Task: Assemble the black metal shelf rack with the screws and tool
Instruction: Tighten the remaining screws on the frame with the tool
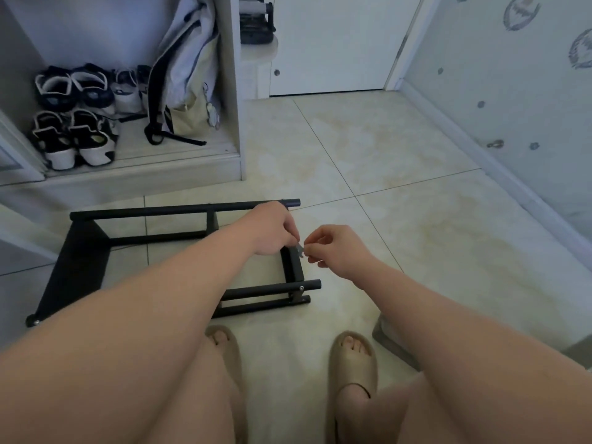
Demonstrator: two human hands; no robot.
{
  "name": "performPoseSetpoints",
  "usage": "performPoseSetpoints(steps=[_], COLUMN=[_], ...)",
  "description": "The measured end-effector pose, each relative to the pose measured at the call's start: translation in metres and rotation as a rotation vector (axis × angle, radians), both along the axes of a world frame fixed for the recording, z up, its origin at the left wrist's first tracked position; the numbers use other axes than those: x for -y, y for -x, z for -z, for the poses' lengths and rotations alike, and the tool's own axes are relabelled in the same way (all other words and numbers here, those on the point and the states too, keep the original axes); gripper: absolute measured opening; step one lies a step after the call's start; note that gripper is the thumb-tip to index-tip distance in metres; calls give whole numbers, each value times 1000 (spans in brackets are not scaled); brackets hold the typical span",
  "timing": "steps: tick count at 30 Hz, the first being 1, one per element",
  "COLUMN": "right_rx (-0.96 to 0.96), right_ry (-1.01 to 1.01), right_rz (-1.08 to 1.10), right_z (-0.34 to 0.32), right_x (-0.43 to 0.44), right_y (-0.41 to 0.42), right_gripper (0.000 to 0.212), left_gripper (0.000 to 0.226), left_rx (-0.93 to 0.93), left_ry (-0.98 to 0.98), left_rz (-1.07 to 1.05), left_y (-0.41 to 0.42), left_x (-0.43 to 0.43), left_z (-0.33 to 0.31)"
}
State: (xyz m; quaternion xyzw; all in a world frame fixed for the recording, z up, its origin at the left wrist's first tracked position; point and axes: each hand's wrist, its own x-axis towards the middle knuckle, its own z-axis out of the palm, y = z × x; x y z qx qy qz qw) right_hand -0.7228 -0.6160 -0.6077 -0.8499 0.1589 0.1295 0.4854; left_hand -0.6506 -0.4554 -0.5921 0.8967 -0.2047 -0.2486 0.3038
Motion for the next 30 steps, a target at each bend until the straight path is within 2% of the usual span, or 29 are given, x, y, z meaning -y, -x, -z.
performPoseSetpoints(steps=[4,5,9,14,17,20,24,30], right_rx=[-53,-80,-173,-53,5,67,163,230], right_ry=[254,325,591,851,935,945,918,912], right_rz=[-179,-256,-602,-1050,-1203,-1272,-1290,-1214], right_z=[42,53,102,165,194,209,217,223], right_x=[13,18,40,61,65,63,69,69], right_y=[-25,-31,-60,-90,-107,-123,-126,-115], right_gripper=[6,11,46,114,139,148,148,145], left_gripper=[14,12,8,12,12,12,10,14], left_rx=[-115,-142,-234,-528,-661,-788,-1070,-1194], left_ry=[-46,-68,-69,-81,-35,72,366,420], left_rz=[-51,-67,-187,-256,-292,-327,-430,-356], left_y=[-31,-39,-66,-74,-71,-67,-60,-59], left_x=[-10,-12,-19,-22,-17,-3,17,20], left_z=[35,48,114,212,253,274,285,285])
